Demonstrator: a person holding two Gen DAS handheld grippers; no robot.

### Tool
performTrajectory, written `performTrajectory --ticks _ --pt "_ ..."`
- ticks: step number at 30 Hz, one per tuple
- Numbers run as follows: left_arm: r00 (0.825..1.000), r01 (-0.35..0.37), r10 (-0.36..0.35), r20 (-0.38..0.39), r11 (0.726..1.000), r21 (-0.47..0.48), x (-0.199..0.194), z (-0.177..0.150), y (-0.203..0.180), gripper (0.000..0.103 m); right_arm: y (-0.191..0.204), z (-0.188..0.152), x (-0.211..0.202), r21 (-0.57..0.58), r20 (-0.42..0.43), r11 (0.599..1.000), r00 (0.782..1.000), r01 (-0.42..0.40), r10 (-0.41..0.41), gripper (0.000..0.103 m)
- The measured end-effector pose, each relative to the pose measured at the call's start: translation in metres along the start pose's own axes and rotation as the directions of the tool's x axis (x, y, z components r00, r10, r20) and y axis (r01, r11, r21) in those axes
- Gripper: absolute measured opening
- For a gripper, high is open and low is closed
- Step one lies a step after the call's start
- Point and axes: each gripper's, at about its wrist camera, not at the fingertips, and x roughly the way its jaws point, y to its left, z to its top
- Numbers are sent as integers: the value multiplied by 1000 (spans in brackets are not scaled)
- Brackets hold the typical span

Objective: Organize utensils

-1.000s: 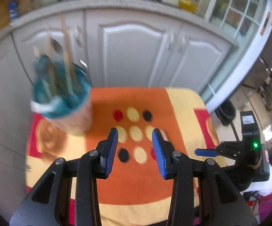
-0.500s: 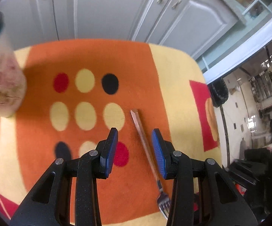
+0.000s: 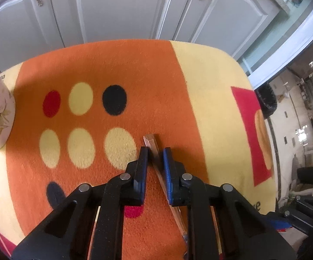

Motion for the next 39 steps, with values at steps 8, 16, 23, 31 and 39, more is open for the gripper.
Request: performTrajectory --ticks 8,16,23,31,39 --pt "993 112 -108 54 992 -63 -44 -1 35 11 10 0 13 -33 -11 994 995 -104 104 42" --pt "987 140 -133 88 987 -83 -67 -7 51 11 28 1 39 -77 -60 984 986 -158 154 43" --pt "987 133 -124 101 987 -89 -67 -7 46 11 47 3 54 -131 -91 978 984 -163 152 25" --pt "984 142 -126 124 982 -125 -79 -10 58 10 62 3 66 -190 -146 973 984 -132 105 10" --pt "969 160 -126 211 976 -150 -131 3 83 8 81 35 37 -248 -74 957 988 -151 137 8"
